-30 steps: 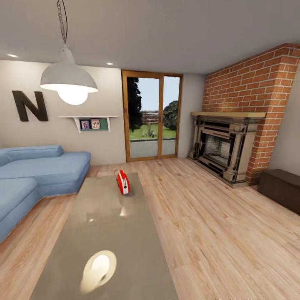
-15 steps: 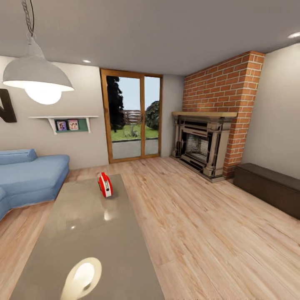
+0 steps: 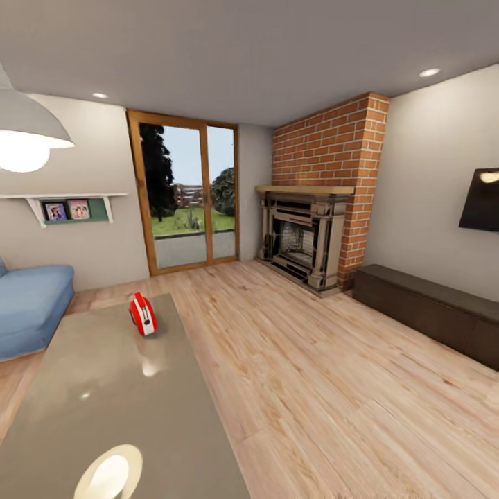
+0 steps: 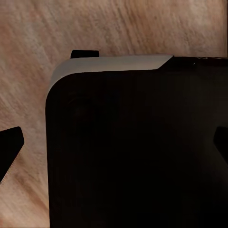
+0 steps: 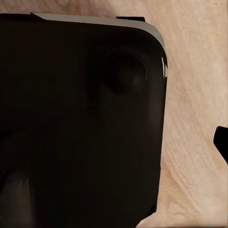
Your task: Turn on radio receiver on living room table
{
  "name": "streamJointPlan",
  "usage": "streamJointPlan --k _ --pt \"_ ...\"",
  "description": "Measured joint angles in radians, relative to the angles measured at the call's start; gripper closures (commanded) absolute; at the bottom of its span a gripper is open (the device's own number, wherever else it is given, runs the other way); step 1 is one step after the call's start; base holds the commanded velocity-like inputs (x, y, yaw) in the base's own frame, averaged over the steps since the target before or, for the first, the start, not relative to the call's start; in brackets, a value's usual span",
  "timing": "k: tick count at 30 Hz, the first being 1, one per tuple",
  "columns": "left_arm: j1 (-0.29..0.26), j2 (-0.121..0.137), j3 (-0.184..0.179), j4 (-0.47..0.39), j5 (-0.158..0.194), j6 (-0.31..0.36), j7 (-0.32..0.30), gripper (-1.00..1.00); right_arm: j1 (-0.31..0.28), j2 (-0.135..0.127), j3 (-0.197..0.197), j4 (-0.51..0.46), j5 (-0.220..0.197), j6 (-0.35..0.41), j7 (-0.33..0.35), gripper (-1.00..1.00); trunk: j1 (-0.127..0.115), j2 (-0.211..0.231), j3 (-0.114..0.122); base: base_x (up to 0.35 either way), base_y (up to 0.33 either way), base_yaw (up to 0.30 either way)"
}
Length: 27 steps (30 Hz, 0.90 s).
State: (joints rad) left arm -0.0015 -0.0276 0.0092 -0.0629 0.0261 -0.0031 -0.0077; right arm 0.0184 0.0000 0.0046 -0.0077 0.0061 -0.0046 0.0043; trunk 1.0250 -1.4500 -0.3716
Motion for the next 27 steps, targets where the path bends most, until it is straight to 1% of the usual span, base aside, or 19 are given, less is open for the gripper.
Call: streamJointPlan --k 27 --pt "0.000 -0.001 0.000 0.000 0.000 0.000 0.000 -1.00 0.000 0.000 0.000 0.000 0.000 0.000 0.002 -1.00 0.000 0.000 0.000 0.000 0.000 -0.290"
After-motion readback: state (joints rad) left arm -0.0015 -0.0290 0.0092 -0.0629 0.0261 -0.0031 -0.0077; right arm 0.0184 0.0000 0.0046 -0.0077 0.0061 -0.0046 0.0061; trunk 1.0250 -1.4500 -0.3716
